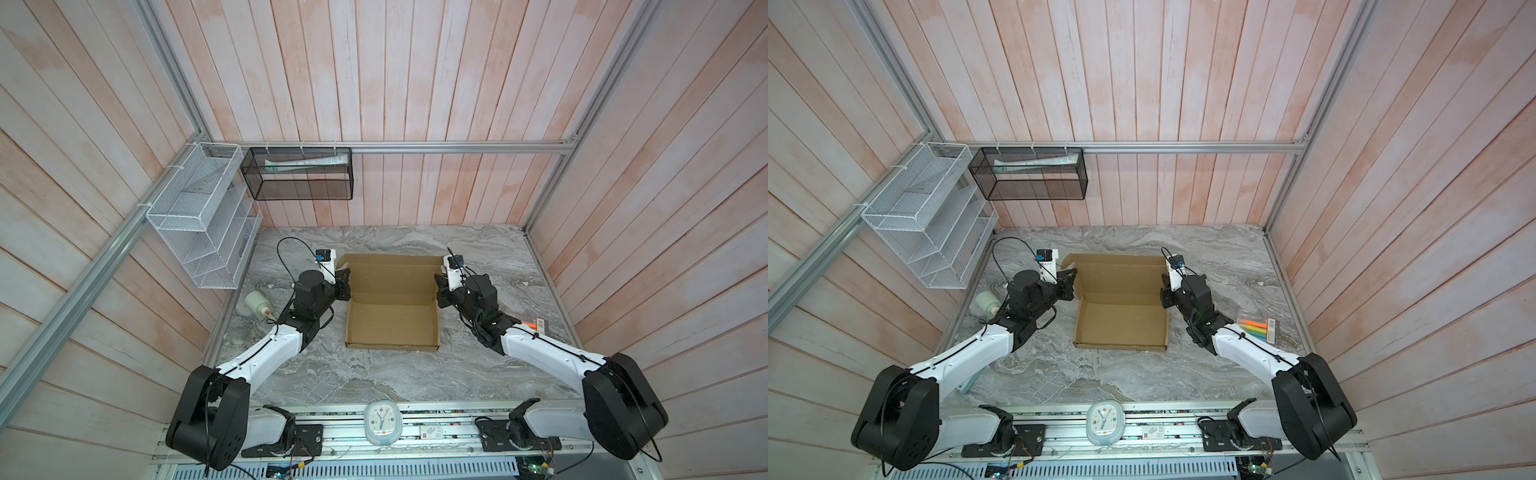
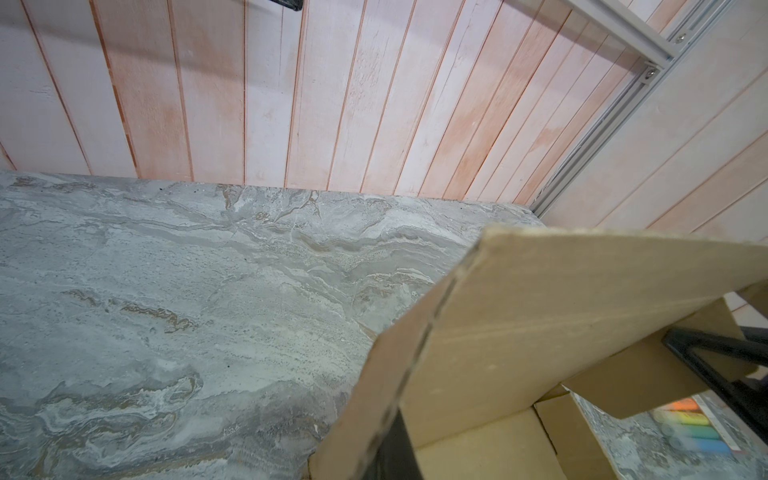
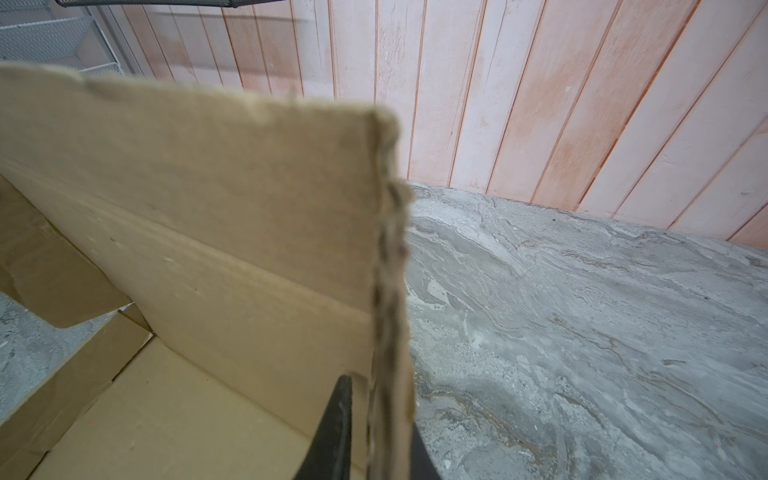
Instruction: Fold the paper box
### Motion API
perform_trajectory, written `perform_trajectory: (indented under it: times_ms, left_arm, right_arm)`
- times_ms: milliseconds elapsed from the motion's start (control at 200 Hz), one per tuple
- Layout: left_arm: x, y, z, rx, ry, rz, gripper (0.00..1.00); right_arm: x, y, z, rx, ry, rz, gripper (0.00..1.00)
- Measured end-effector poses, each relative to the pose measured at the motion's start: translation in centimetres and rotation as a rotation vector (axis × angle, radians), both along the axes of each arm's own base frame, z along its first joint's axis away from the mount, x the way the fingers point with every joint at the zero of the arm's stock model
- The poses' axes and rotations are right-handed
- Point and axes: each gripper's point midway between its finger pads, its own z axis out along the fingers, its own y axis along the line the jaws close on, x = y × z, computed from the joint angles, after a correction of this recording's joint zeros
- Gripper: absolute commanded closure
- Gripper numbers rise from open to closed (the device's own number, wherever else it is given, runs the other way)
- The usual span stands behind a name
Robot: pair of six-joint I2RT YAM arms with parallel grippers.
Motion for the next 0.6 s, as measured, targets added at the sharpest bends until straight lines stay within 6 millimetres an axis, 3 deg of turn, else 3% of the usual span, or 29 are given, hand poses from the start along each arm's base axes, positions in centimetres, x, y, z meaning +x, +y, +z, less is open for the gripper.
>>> perform_trajectory:
  times_ms: [395, 595]
  left_arm:
    - [-0.3, -0.3, -0.1, 0.001, 0.001, -0.008, 1.00]
    - [-0.3, -0.3, -0.1, 0.001, 0.001, -0.008, 1.00]
  right_arm:
    - [-0.3, -0.2, 1.0, 0.009, -0.020, -0.008, 0.73]
    - [-0.3, -0.3, 1.3, 0.011, -0.028, -0.018, 0.80]
